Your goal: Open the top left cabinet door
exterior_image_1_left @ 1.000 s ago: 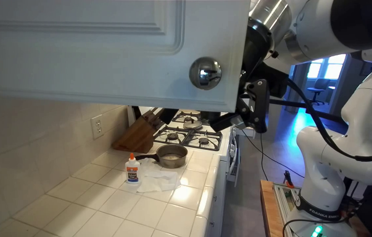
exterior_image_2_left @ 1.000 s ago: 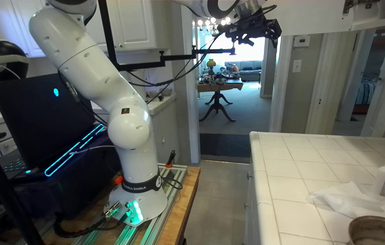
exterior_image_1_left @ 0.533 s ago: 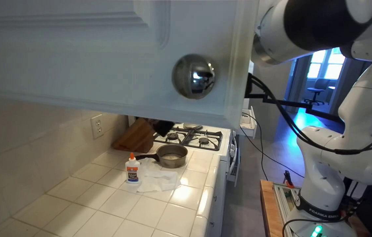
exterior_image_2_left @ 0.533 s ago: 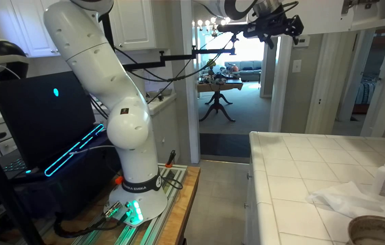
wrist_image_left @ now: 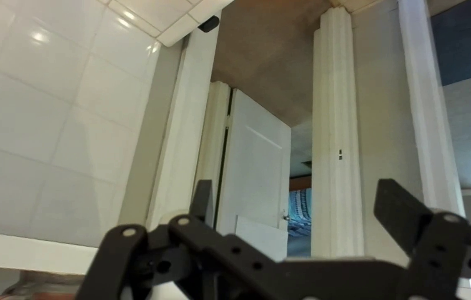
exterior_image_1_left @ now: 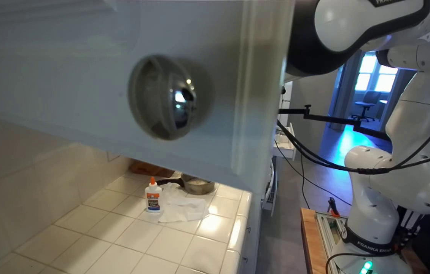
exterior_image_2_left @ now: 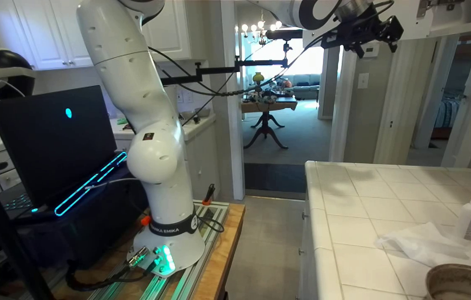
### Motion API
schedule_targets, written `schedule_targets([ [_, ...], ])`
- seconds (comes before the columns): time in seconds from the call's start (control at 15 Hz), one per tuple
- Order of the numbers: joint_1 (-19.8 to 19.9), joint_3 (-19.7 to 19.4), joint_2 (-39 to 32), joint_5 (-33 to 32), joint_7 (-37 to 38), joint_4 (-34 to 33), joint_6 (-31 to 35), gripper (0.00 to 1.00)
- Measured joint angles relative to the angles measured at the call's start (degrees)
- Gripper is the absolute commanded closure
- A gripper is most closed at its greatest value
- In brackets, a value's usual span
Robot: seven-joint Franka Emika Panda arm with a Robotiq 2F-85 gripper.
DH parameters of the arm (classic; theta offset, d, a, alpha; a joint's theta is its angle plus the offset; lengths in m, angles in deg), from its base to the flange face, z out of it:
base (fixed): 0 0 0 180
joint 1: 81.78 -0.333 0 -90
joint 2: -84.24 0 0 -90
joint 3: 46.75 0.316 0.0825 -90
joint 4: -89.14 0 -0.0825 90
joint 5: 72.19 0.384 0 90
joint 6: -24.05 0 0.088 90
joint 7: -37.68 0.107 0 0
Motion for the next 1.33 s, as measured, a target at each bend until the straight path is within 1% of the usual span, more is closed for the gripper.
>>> schedule_targets([
  [0.2,4.6,2.9,0.2,-7.6,12.2,0.0,1.4,0.0],
  [0.33,9.6,6.2,1.1,-12.1,20.3,0.4,1.1,0.0],
  [0.47,14.5,9.3,2.7,-16.5,28.3,0.7,-1.2,0.0],
  [0.6,17.5,11.4,4.8,-21.0,36.3,0.7,-5.4,0.0],
  [0.73,18.3,11.9,7.1,-23.9,43.0,0.7,-10.6,0.0],
  [1.0,18.9,11.9,10.8,-24.7,51.6,0.6,-20.3,0.0],
  [1.13,19.3,11.8,11.6,-24.7,55.8,0.6,-22.4,0.0],
  [1.33,19.7,11.2,11.7,-24.3,61.6,0.7,-23.3,0.0],
])
